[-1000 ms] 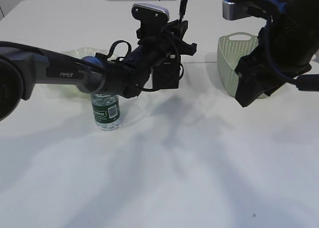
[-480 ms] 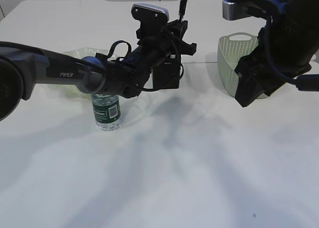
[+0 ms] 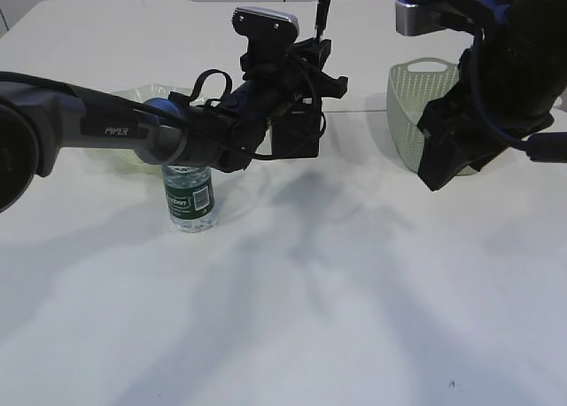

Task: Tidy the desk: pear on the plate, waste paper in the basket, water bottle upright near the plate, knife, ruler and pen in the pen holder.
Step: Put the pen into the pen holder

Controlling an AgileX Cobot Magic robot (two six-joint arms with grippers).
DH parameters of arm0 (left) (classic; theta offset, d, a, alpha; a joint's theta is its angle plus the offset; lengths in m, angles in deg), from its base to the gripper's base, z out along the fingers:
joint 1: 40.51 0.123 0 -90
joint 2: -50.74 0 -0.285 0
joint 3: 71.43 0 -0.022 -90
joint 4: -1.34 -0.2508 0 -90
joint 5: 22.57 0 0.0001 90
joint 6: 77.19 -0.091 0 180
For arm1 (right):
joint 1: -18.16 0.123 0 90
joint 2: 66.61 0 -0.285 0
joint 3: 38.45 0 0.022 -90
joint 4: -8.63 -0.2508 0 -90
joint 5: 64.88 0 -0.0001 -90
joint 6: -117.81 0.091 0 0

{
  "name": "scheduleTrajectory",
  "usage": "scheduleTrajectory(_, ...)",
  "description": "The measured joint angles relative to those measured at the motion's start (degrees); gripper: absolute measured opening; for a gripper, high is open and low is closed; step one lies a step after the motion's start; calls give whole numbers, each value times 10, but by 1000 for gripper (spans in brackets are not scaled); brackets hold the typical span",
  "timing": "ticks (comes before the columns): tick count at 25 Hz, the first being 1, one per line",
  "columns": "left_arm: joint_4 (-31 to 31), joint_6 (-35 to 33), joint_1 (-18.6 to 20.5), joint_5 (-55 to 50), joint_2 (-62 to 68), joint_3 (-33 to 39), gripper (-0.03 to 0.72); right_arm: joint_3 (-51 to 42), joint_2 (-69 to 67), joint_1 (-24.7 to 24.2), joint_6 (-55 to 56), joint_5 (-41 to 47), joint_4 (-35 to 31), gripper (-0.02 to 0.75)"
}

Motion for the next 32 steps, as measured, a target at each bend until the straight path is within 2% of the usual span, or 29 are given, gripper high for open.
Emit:
scheduleTrajectory(18,2,0,0,-36,-9,1,65,0,0,0,0,0,0,454)
scheduleTrajectory(24,2,0,1,-28,-71,57,65,0,0,0,0,-1,0,454)
scheduleTrajectory(28,2,0,19,-3,-113,115,64,0,0,0,0,-1,0,454)
scheduleTrajectory(32,-16,4,60,-11,-126,133,64,0,0,0,0,-1,0,454)
